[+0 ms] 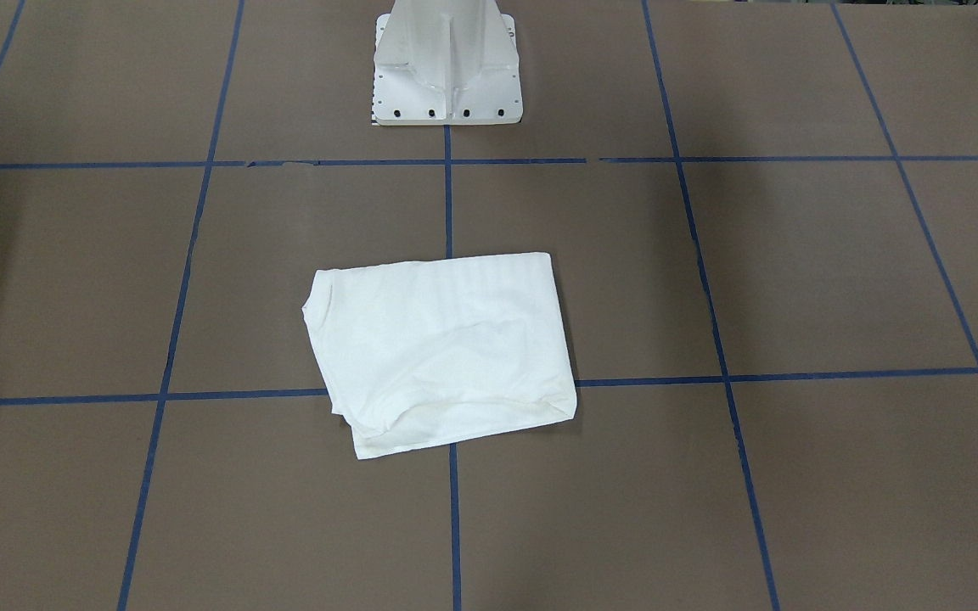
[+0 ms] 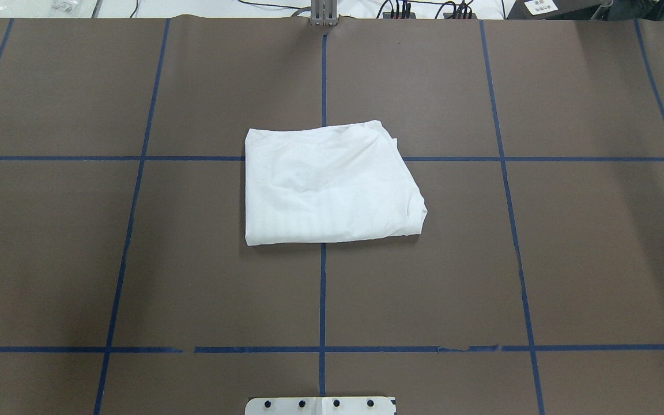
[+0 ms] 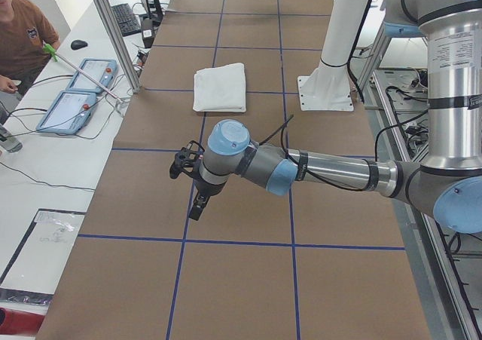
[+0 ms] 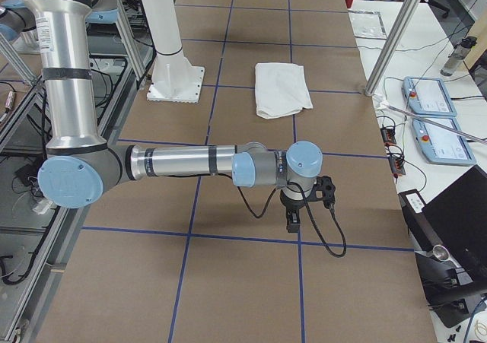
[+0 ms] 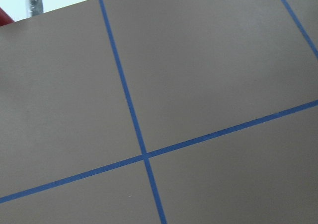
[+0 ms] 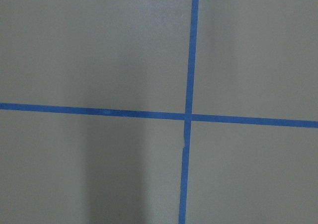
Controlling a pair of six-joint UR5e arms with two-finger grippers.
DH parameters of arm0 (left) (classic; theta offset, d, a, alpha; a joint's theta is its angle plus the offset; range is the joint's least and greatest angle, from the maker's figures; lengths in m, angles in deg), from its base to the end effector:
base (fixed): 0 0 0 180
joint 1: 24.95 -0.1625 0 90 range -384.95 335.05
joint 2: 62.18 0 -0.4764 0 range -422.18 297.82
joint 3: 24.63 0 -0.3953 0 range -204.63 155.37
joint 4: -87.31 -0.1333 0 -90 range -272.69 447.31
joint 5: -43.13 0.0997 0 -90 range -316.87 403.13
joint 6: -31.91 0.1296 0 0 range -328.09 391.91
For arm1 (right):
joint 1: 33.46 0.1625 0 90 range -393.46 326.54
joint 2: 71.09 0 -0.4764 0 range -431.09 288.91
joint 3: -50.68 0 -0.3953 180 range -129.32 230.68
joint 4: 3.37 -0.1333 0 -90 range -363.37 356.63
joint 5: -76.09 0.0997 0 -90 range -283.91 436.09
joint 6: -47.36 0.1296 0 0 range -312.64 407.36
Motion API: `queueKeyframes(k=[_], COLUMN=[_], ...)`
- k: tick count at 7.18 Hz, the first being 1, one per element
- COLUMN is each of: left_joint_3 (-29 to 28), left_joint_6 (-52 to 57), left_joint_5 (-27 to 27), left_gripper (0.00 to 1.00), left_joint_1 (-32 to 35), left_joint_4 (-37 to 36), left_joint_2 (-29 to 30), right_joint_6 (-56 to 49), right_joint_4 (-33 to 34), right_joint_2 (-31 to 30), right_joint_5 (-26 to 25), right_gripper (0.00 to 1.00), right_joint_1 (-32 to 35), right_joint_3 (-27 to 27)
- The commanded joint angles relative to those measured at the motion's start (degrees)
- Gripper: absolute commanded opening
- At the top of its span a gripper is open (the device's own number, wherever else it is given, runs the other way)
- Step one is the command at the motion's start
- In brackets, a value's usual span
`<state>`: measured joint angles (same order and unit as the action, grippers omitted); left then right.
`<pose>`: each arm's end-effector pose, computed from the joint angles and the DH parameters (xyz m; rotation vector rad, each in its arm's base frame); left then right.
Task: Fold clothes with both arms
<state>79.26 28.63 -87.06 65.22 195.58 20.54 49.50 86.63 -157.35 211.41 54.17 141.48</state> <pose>-0.0510 -0.4643 0.6374 0.3970 0.7008 0.0953 0.0191 -0.5330 0.6895 0.0439 -0.7929 -0.0351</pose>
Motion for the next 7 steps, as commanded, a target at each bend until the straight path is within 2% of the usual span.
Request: queueKeyframes(k=[1, 3, 5, 7], left_joint_3=[-2.1, -2.3, -1.7, -1.8], left_joint_6=[-0.3, -0.1, -0.3, -0.3], left_joint_5=[0.4, 0.2, -2.3, -2.3], left_gripper=[1.0, 1.0, 1.0, 1.0], left_joint_1=[0.0, -0.3, -0.2, -0.1], left_joint_4=[-1.2, 2.0, 2.3, 2.4], left_joint_2=[0.1, 0.5, 0.3, -0.4], right_joint_6=[0.8, 0.9, 0.9, 1.0], right_joint_4=[-0.3, -0.4, -0.2, 0.5], right_joint_2=[-2.6, -3.3, -2.3, -3.3], right_joint_5=[0.5, 0.1, -0.1, -2.9], right_gripper=[1.0, 1.0, 1.0, 1.0], right_joint_1=[0.0, -0.1, -0.4, -1.7], right_joint_3=[1.0, 0.9, 1.6, 5.2])
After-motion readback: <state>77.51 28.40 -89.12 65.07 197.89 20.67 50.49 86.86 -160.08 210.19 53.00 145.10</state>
